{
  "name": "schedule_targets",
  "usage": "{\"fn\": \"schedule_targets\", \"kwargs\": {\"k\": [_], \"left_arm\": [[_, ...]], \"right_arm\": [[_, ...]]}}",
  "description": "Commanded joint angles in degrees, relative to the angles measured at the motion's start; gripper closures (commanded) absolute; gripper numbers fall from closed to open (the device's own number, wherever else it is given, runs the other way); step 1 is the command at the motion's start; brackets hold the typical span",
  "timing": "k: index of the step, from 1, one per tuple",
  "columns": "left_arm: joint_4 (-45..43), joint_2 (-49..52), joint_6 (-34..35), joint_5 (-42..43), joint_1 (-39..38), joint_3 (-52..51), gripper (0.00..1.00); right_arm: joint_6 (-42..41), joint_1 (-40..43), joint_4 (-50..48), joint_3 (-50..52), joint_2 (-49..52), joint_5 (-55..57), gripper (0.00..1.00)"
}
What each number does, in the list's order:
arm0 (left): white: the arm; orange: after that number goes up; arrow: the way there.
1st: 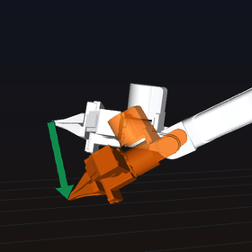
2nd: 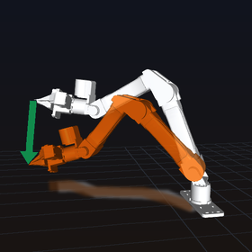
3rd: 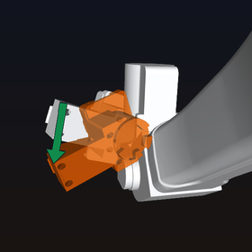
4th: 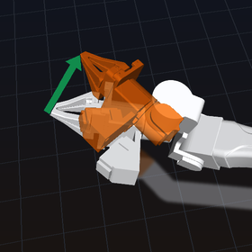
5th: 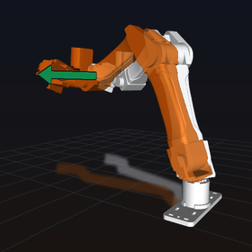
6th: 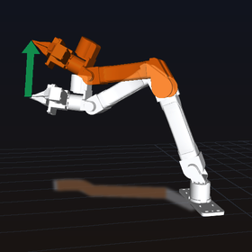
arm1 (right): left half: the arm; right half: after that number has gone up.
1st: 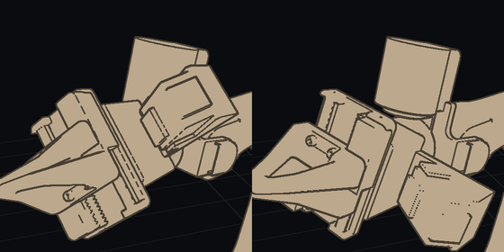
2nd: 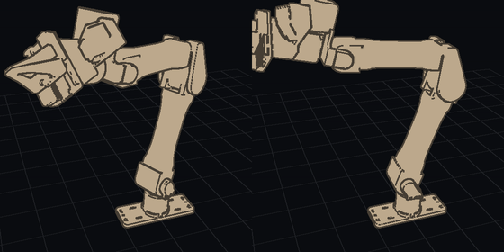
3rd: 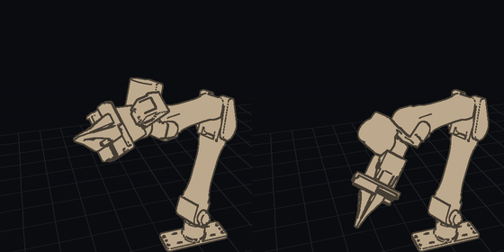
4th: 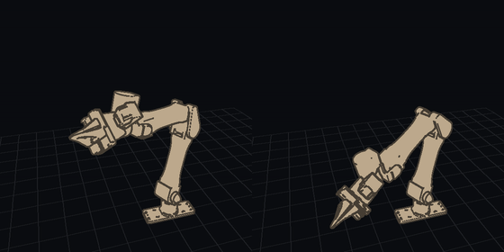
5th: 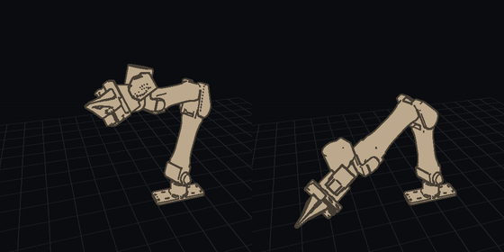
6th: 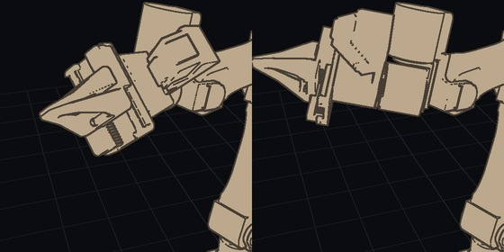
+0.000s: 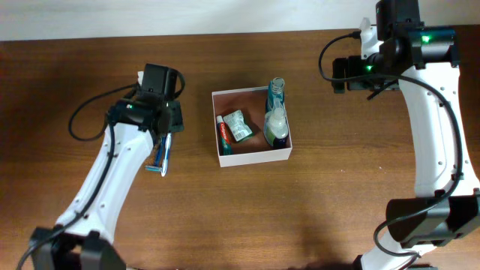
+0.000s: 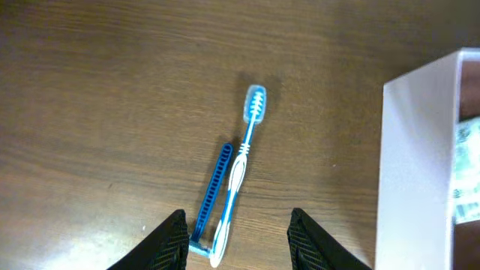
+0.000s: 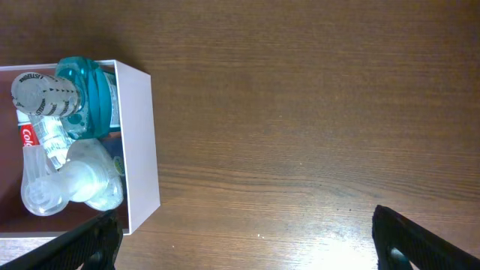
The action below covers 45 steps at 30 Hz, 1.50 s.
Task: Pack container
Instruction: 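Move the left gripper over the blue toothbrush and grasp its handle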
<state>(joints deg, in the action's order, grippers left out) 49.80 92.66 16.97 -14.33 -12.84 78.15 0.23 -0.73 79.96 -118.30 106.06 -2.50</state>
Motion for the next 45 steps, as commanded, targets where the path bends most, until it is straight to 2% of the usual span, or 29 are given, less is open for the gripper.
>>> {"fn": "schedule_targets", "kwargs": {"k": [1,6,19,24,41,42,45], "left_arm": [[-0.94,3.52,-8.37,5.62,1.33,-0.87,0.56],[-1.44,7.98,-11.54,7.04,2.05,-0.87,0.55],[-1.53,15.1,-12.37,7.34,5.2,-1.4,0.56],[-2.64,16.98,-16.46,13.03,5.92,-1.42,0.58],[-6.29,22.29,-16.61,13.55,5.99,-1.46,0.6],[-6.38,22.49,-16.61,13.55,5.99,-1.46,0.63],[-7.04,22.82,-16.59,13.53,5.99,-1.46,0.63]], "right_arm": [[-0.11,0.11,0.02,-0.85,-0.59,-0.31,0.01],[-0.11,0.11,0.02,-0.85,-0.59,-0.31,0.02],[-0.11,0.11,0.02,-0.85,-0.59,-0.31,0.02],[-0.11,0.11,0.02,-0.85,-0.59,-0.31,0.01],[-0.11,0.11,0.02,-0.85,-0.59,-0.31,0.02],[-0.11,0.11,0.02,-0.85,-0.59,-0.31,0.01],[-0.11,0.11,0.02,-0.85,-0.59,-0.31,0.02]]}}
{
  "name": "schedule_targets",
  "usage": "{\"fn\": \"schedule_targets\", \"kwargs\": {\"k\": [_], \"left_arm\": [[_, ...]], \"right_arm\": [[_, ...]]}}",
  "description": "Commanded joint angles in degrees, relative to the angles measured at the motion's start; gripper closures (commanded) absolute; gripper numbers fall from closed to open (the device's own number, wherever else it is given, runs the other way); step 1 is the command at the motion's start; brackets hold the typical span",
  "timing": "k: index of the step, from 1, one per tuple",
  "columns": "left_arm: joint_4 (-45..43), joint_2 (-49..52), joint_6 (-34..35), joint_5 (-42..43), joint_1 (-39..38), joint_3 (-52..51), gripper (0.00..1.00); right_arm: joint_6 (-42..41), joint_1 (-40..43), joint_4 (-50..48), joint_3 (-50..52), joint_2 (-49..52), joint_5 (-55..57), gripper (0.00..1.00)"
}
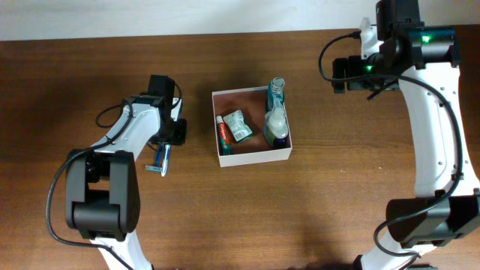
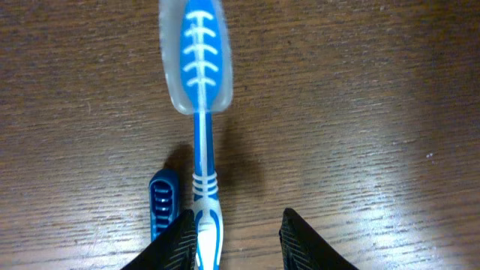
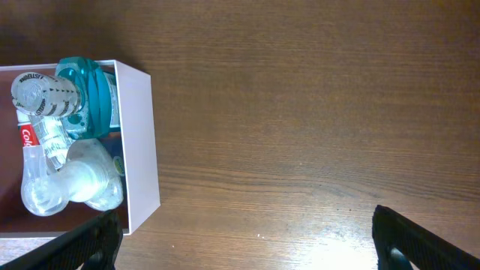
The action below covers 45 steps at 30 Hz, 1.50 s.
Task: Pack container
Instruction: 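Move the left gripper over the blue toothbrush and grasp its handle, then lift the toothbrush and carry it over the box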
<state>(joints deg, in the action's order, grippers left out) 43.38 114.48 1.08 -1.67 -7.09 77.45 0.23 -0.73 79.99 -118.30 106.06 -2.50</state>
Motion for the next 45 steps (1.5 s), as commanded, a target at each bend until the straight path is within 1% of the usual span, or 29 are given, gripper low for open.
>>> {"fn": "schedule_targets", "kwargs": {"k": [1,11,15,18,24,27,28,34,38,39,40,41,45], "left_arm": [[-0.92,1.16,-0.7,0.9,0.24,-0.76,0.63],[-1.4,3.1,-0.7,0.9,0.24,-1.07,0.63],[-1.36,3.1,-0.7,0.9,0.24,-1.09,0.64],[-1.16,3.1,-0.7,0.87,0.24,-1.09,0.78],[-0.96,3.1,-0.7,0.87,0.24,-1.09,0.81],[-0.74,3.1,-0.7,0.9,0.24,-1.07,0.96],[-0.72,3.08,-0.7,0.9,0.24,-1.07,0.99],[1.25,2.71,-0.66,1.18,0.22,0.26,0.99],[4.37,1.01,-0.57,5.27,0.22,3.3,0.99],[5.07,0.44,-0.04,5.6,0.22,4.0,1.0],[6.47,-1.22,2.56,5.64,0.2,5.57,0.99],[7.13,-2.32,3.52,6.19,0.11,6.34,0.99],[7.43,-6.51,6.73,11.87,-0.79,7.85,0.99]], "right_arm": [[-0.11,0.11,-0.02,-0.85,-0.59,-0.31,0.02],[-0.11,0.11,0.0,-0.85,-0.59,-0.31,0.02],[-0.11,0.11,0.0,-0.85,-0.59,-0.31,0.02],[-0.11,0.11,-0.02,-0.85,-0.59,-0.31,0.02],[-0.11,0.11,0.0,-0.85,-0.59,-0.31,0.02],[-0.11,0.11,0.0,-0.85,-0.59,-0.31,0.02],[-0.11,0.11,0.0,-0.85,-0.59,-0.31,0.02],[-0.11,0.11,0.0,-0.85,-0.59,-0.31,0.02],[-0.11,0.11,0.0,-0.85,-0.59,-0.31,0.02],[-0.11,0.11,0.0,-0.85,-0.59,-0.31,0.02],[-0.11,0.11,0.0,-0.85,-0.59,-0.31,0.02],[-0.11,0.11,0.0,-0.85,-0.59,-0.31,0.02],[-0.11,0.11,0.0,-0.85,-0.59,-0.31,0.02]]}}
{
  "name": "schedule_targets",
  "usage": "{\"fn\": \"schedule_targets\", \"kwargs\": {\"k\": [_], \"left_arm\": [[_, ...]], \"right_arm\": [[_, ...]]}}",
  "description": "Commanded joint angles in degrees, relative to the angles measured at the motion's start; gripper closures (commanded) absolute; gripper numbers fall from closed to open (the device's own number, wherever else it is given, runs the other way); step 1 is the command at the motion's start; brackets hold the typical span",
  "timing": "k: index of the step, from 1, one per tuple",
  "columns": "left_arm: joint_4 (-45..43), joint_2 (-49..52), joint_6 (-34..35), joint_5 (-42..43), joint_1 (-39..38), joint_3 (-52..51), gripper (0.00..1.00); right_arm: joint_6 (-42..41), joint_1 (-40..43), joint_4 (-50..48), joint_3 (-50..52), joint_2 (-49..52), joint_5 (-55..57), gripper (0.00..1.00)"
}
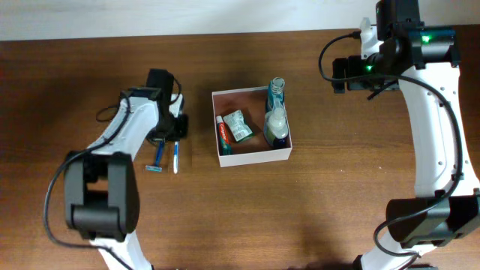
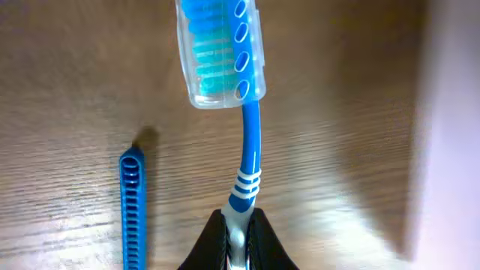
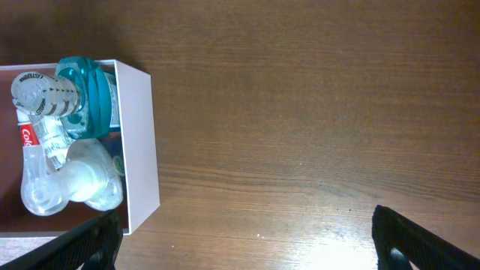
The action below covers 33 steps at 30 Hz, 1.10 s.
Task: Pack container
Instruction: 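Lift the toothbrush and carry it over the box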
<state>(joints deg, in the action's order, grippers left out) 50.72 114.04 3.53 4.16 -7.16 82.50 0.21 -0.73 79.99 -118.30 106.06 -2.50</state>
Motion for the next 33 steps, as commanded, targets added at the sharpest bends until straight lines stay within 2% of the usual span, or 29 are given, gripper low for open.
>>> {"fn": "schedule_targets", "kwargs": {"k": [1,8,12,17,19,22,33], "left_arm": [[-0.09,-7.69,5.57,7.78,-1.33,3.23,1.0],[-1.79,-14.95,15.15,8.52,-6.12,3.82,1.0],[-5.7,-16.37,16.85,8.52,-10.29,3.82,0.99],[-9.86,-15.5,16.94,6.12,-16.31,3.8,0.99],[-11.28,-14.14,20.85,-0.55,-19.67,3.8,0.99],[-11.85,-12.68,23.06,-5.88,-22.1,3.8,0.99],[-13.88,-7.56,24.04,-7.17,-23.19,3.8,1.0]], "right_arm": [[-0.09,0.11,0.0,-0.85,-0.59,-0.31,0.02],[-0.09,0.11,0.0,-0.85,-0.59,-0.31,0.02],[-0.09,0.11,0.0,-0.85,-0.59,-0.31,0.02],[-0.09,0.11,0.0,-0.85,-0.59,-0.31,0.02],[-0.09,0.11,0.0,-0.85,-0.59,-0.31,0.02],[-0.09,0.11,0.0,-0.85,-0.59,-0.31,0.02],[-0.09,0.11,0.0,-0.85,-0.59,-0.31,0.02]]}}
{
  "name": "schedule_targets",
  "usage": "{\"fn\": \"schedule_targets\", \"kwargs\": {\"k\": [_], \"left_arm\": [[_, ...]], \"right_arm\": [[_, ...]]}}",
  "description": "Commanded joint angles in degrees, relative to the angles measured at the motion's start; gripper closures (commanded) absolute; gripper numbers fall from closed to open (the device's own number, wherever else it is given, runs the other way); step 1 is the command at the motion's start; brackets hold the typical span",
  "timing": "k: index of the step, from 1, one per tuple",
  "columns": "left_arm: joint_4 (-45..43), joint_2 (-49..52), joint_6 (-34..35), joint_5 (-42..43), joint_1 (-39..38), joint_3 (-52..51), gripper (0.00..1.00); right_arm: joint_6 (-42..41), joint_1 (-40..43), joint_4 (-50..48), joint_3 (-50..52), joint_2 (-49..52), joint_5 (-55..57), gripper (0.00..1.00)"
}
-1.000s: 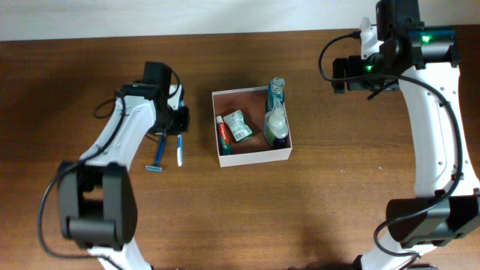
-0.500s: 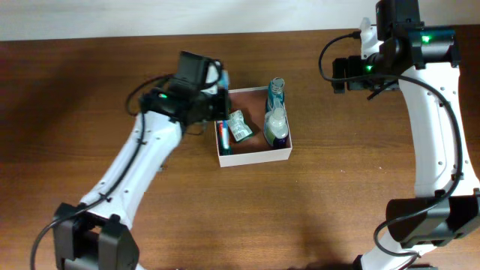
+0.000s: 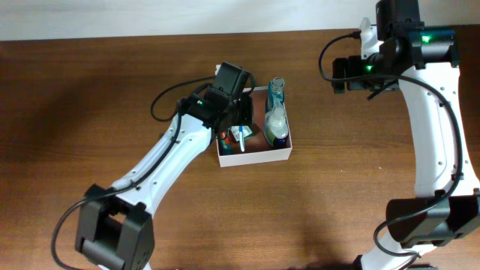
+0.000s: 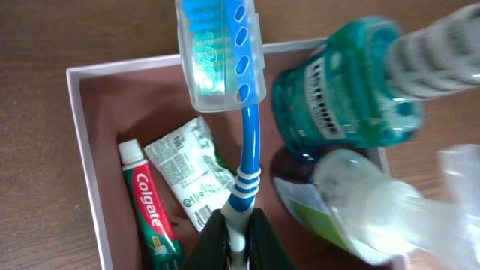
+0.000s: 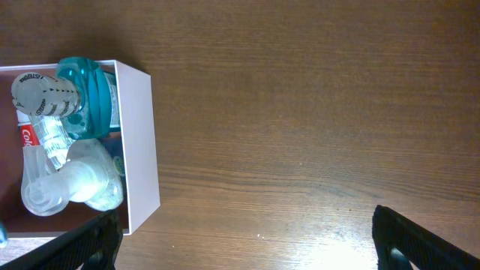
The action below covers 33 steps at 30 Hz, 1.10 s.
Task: Pack container
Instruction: 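Lift the toothbrush and carry it over the box, then lower the toothbrush into the box beside the toothpaste and release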
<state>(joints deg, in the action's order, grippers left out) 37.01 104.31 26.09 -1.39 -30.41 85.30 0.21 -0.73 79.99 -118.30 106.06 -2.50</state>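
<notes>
My left gripper (image 4: 238,232) is shut on the handle of a blue toothbrush (image 4: 249,150) with a clear cap over its head (image 4: 221,56). It holds the brush over the inside of the white box (image 4: 81,165), above a green-white sachet (image 4: 196,172). From overhead the left gripper (image 3: 238,129) sits over the box (image 3: 255,157). In the box lie a Colgate tube (image 4: 150,206), a teal mouthwash bottle (image 4: 345,94) and a clear bottle (image 4: 375,214). My right gripper (image 5: 244,240) hangs open above bare table right of the box.
The box's right wall (image 5: 139,142) stands at the left of the right wrist view, with wood table (image 5: 315,112) beyond it. My left arm (image 3: 157,169) stretches across the table left of the box. The right arm (image 3: 431,112) stands at the far right.
My left gripper, shut on the toothbrush, was over the table left of the box and is now over the box's inside. The right arm has not moved.
The toothbrush and a blue razor lay side by side left of the box, my left gripper open above them. Then the open fingers were low beside the brush handle. Then they were shut on it, the brush apart from the razor. Now it hangs over the box.
</notes>
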Motion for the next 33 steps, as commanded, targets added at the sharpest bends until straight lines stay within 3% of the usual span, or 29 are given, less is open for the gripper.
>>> {"fn": "schedule_targets", "kwargs": {"k": [1,33], "left_arm": [[-0.2,2.62,1.62,-1.64,0.09,1.01,1.0],[0.66,5.2,1.75,-5.75,0.24,1.01,0.99]], "right_arm": [[-0.09,0.11,0.0,-0.85,-0.59,-0.31,0.02],[-0.09,0.11,0.0,-0.85,-0.59,-0.31,0.02]]}}
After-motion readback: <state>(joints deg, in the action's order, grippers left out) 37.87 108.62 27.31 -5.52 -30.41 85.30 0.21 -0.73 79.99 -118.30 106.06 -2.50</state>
